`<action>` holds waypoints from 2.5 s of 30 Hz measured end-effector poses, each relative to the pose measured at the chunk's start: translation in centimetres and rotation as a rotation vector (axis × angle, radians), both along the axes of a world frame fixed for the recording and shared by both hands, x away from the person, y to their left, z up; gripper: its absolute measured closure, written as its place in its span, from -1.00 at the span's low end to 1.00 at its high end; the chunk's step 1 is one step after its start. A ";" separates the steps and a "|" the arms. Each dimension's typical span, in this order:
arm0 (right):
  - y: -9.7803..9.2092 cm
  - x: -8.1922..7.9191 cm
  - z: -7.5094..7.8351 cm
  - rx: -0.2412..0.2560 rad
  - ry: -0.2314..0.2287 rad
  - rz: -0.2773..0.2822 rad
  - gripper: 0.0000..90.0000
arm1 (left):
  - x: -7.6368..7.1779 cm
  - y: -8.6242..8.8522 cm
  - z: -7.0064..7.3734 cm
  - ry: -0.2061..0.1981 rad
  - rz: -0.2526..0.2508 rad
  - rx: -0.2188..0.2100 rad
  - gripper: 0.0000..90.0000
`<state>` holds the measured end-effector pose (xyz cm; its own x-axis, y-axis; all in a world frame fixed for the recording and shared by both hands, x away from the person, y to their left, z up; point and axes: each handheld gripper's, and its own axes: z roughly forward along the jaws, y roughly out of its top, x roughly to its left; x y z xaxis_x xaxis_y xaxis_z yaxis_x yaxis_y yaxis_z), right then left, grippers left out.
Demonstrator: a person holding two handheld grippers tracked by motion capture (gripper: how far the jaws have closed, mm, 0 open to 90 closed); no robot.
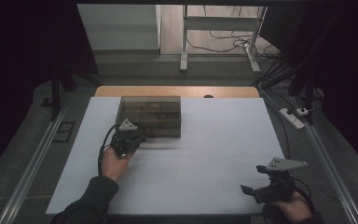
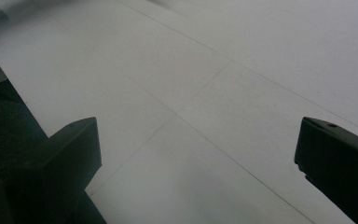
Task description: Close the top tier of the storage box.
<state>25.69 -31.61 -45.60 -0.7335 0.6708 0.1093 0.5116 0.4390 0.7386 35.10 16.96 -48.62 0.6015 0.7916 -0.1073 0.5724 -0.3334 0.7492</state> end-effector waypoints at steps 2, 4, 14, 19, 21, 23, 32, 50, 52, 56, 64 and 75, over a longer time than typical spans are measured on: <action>0.0 0.0 0.0 0.000 0.000 0.000 -0.99 | 0.2 0.0 0.0 -0.002 -0.001 0.004 0.97; 0.0 0.0 0.0 0.000 0.000 0.000 -0.99 | 0.3 0.0 0.0 -0.005 0.003 0.003 0.97; 0.0 0.0 0.0 0.000 -0.001 -0.001 -0.99 | 1.2 -0.1 0.0 -0.018 0.011 0.021 0.97; 0.0 0.0 0.0 0.000 0.000 -0.002 -0.99 | 1.6 -0.1 0.0 -0.023 0.017 0.026 0.97; 0.0 0.0 0.0 -0.001 0.000 -0.002 -0.99 | 1.8 -0.1 0.0 -0.025 0.018 0.029 0.97; 0.0 0.0 0.0 -0.001 0.000 -0.002 -0.99 | 2.0 -0.1 0.0 -0.027 0.021 0.031 0.97; 0.0 0.0 0.0 -0.002 0.000 -0.002 -0.99 | 2.4 -0.3 0.0 -0.031 0.016 0.043 0.98; 0.0 -0.1 0.0 -0.001 -0.002 -0.001 -0.99 | 2.5 -0.4 -0.1 -0.017 0.009 0.046 0.97; 0.0 -0.1 0.0 -0.001 -0.002 -0.001 -0.99 | 2.4 -0.3 0.0 -0.016 0.010 0.040 0.97; 0.0 -0.1 0.0 0.000 -0.003 -0.001 -0.99 | 2.3 0.0 0.1 -0.014 0.012 0.029 0.96; 0.0 -0.1 0.0 0.002 -0.005 -0.001 -0.99 | 2.0 0.0 0.4 -0.017 0.008 0.021 0.84; -0.1 -0.1 0.0 0.004 -0.005 0.001 -0.99 | 1.5 0.3 0.7 -0.015 0.006 0.013 0.64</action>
<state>25.58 -31.67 -45.56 -0.7344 0.6700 0.1086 0.5079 0.4363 0.7427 36.61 17.24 -47.94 0.5980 0.7967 -0.0876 0.5629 -0.3397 0.7535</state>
